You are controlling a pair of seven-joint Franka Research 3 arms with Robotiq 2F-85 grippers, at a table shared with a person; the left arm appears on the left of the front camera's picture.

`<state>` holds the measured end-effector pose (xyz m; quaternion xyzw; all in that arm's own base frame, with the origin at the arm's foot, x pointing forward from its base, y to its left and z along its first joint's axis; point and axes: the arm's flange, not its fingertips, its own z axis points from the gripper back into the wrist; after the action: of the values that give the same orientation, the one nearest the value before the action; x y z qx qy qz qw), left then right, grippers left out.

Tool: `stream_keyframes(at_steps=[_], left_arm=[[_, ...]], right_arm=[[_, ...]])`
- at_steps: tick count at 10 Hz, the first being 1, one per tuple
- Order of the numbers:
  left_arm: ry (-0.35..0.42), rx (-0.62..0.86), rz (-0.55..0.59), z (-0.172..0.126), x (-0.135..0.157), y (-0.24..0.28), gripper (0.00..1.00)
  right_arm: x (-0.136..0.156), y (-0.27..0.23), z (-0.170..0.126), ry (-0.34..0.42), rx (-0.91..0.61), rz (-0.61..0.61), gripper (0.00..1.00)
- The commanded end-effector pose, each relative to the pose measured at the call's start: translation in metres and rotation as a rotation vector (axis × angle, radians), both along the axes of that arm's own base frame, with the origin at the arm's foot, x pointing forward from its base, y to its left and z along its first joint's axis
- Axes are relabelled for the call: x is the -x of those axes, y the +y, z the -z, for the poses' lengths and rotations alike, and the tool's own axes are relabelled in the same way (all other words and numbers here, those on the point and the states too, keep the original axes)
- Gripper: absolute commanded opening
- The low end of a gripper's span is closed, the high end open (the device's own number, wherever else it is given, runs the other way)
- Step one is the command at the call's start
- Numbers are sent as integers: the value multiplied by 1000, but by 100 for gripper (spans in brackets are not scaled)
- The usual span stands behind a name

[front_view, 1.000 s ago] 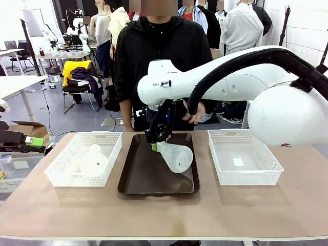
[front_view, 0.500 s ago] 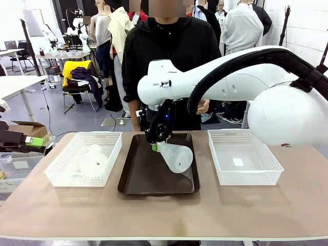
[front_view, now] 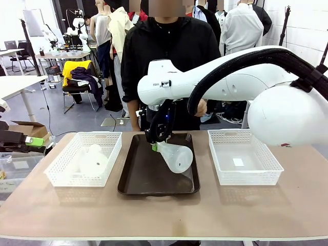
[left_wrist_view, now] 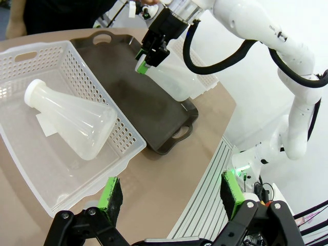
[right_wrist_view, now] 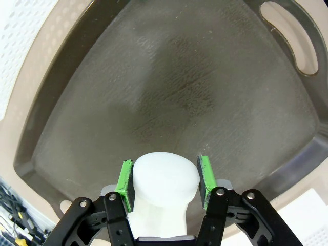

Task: Prepare the laboratory tools.
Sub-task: Place the picked Big flask upright in the Handle tray as instructed by the person.

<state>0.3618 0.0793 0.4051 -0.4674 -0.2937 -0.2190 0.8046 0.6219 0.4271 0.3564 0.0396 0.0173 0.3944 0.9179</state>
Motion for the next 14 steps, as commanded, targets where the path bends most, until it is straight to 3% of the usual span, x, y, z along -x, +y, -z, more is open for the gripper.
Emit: stream_keyframes(at_steps=[1,3,8,11,14], left_arm=[[-2,5,3,0,2,1,100],[-2,5,3,0,2,1,100],[-2,5,3,0,2,1,100],[-2,5,3,0,2,1,100],[-2,5,3,0,2,1,100]], right_arm=[[0,0,0,-9,-5,5,0],[0,0,0,0,0,0,0],[46,16,-88,-163,-120,-143,0],[56,-21,-109,-407,-426,-481,0],[59,-53,-100,-506,-687,-668,0]])
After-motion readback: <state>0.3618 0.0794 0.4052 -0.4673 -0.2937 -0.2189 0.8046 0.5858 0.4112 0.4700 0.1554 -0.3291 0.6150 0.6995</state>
